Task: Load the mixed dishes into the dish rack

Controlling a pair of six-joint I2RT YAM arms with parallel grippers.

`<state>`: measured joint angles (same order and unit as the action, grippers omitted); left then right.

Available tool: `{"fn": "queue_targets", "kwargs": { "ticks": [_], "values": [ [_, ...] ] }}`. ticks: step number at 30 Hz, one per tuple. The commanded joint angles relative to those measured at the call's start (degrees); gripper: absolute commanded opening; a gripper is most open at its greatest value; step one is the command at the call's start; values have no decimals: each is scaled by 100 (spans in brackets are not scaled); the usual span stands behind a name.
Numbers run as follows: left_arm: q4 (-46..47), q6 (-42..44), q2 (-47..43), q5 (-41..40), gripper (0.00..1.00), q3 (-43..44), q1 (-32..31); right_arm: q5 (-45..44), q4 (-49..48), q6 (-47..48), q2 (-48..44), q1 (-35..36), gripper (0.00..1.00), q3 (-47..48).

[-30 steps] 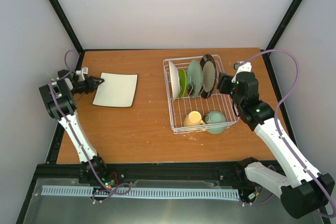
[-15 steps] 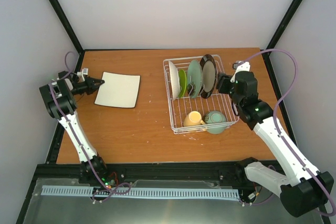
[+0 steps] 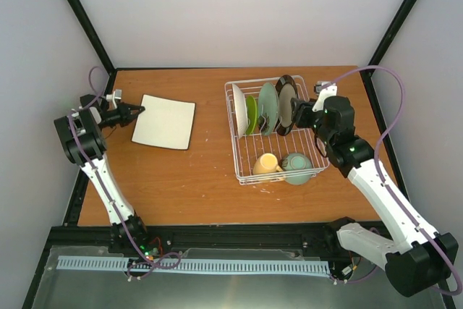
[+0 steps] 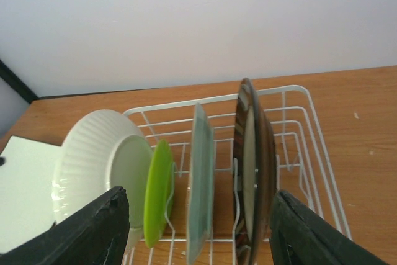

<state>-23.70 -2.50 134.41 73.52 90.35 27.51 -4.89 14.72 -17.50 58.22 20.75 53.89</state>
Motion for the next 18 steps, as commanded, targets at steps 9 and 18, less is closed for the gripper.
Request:
{"fn": "queue_targets", "kwargs": {
  "ticks": [9,18],
  "values": [
    [580,-462,-963,1240,1,-186,-26,1938,-622,374,439,175,61,350],
    [1241,-944,-1871,1808,1,-868,-157,3246,-450,754,1739,1060,64,1117]
  ]
}}
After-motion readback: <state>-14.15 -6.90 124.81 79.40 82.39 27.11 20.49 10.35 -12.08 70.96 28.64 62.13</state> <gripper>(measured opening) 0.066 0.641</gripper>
